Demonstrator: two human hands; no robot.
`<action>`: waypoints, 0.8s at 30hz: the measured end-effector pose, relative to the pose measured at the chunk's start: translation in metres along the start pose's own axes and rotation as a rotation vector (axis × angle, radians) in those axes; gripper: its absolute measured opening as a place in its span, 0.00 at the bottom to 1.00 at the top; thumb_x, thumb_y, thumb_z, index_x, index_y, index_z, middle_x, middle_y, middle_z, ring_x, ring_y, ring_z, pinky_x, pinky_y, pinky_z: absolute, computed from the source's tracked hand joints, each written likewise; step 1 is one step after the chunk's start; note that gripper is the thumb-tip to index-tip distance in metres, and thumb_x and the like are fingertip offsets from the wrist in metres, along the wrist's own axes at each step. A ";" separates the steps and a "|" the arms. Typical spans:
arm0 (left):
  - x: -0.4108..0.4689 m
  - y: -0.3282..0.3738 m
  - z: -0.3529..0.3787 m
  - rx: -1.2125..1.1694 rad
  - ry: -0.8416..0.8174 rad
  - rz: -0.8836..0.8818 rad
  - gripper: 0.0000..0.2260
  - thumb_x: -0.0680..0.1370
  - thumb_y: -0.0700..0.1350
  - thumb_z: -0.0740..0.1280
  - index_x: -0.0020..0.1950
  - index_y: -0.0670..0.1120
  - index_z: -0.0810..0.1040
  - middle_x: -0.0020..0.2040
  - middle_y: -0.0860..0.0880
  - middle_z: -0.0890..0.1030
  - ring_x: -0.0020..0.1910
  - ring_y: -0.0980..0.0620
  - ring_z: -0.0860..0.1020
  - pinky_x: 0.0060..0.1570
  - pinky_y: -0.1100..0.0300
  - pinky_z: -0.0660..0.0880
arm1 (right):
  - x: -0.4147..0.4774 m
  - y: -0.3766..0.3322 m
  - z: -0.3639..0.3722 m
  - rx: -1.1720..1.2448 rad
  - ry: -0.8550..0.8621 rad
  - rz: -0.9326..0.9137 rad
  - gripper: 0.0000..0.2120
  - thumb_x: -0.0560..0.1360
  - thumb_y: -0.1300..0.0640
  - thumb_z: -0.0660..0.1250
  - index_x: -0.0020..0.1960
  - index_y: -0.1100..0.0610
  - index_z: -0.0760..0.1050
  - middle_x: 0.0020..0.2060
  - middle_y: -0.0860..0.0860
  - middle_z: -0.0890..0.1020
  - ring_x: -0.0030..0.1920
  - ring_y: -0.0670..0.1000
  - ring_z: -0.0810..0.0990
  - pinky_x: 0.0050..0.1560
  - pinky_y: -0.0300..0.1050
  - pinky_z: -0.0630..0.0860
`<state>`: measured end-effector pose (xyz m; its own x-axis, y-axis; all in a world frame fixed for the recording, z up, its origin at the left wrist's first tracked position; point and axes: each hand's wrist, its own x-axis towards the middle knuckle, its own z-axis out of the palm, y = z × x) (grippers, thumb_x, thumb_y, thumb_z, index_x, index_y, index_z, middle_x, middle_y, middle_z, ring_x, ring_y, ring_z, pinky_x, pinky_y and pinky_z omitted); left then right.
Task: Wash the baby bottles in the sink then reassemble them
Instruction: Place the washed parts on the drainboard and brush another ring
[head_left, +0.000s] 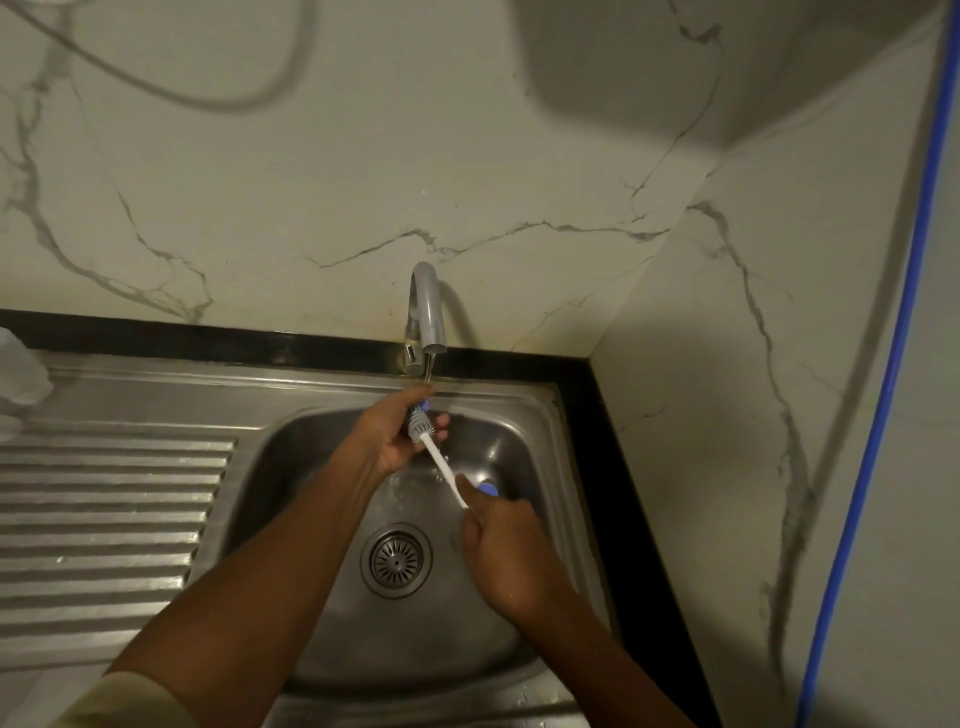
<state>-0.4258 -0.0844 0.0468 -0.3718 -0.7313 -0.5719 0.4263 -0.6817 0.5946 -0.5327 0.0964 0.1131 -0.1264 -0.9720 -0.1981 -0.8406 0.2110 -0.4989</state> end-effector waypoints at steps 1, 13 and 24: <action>0.000 0.002 -0.001 -0.023 -0.045 -0.038 0.17 0.75 0.42 0.72 0.63 0.40 0.76 0.49 0.41 0.82 0.49 0.43 0.84 0.57 0.45 0.79 | -0.001 -0.003 -0.001 0.266 -0.023 0.049 0.18 0.82 0.57 0.57 0.70 0.48 0.72 0.36 0.51 0.79 0.31 0.47 0.77 0.31 0.45 0.75; -0.001 -0.003 -0.009 -0.059 -0.142 -0.001 0.16 0.80 0.47 0.67 0.62 0.39 0.77 0.50 0.41 0.84 0.55 0.44 0.81 0.57 0.40 0.78 | 0.015 0.014 -0.009 -0.047 0.006 0.082 0.19 0.81 0.58 0.57 0.71 0.47 0.68 0.44 0.53 0.81 0.37 0.50 0.82 0.36 0.46 0.79; -0.004 -0.001 -0.004 -0.194 -0.207 0.004 0.15 0.73 0.47 0.73 0.57 0.43 0.80 0.52 0.44 0.83 0.49 0.47 0.84 0.55 0.46 0.79 | 0.011 0.009 -0.005 0.897 -0.148 0.256 0.14 0.82 0.57 0.61 0.65 0.46 0.77 0.27 0.49 0.74 0.22 0.45 0.68 0.21 0.38 0.66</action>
<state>-0.4214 -0.0807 0.0461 -0.5222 -0.7363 -0.4303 0.5707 -0.6766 0.4653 -0.5444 0.0871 0.1107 -0.1306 -0.8752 -0.4658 -0.0695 0.4767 -0.8763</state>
